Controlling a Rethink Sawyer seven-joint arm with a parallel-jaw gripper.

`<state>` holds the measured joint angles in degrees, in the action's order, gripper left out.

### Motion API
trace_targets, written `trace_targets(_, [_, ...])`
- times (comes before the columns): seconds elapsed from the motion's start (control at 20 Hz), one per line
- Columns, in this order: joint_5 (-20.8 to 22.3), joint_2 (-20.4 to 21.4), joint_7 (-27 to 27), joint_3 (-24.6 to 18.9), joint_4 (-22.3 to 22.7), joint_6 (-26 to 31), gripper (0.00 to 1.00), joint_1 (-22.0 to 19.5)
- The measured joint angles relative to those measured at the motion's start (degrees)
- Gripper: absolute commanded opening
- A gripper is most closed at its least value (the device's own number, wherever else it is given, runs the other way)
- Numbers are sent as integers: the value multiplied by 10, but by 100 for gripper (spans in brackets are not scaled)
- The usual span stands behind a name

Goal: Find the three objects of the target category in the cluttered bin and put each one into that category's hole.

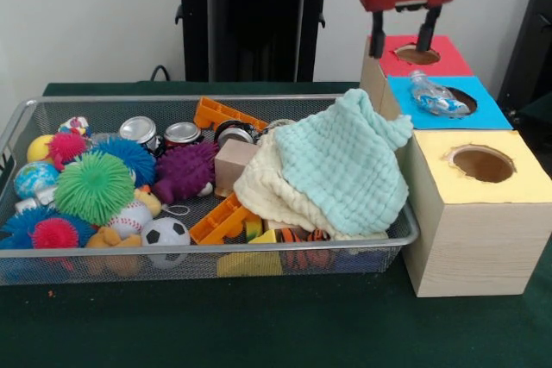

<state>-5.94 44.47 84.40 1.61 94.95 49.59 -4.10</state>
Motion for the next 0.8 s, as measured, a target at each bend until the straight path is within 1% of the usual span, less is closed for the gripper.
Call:
trace_targets(0.15, [6, 15, 0, 0, 0, 17, 100, -22])
trace_targets(0.2, [10, 28, 0, 0, -1, 35, 0, -45])
trace_targets(0.5, [10, 40, 0, 6, -2, 45, 0, -53])
trace_targets(0.65, [10, 43, 0, 7, -4, 45, 0, -45])
trace_targets(0.8, [9, 42, 1, 8, -7, 45, 0, -18])
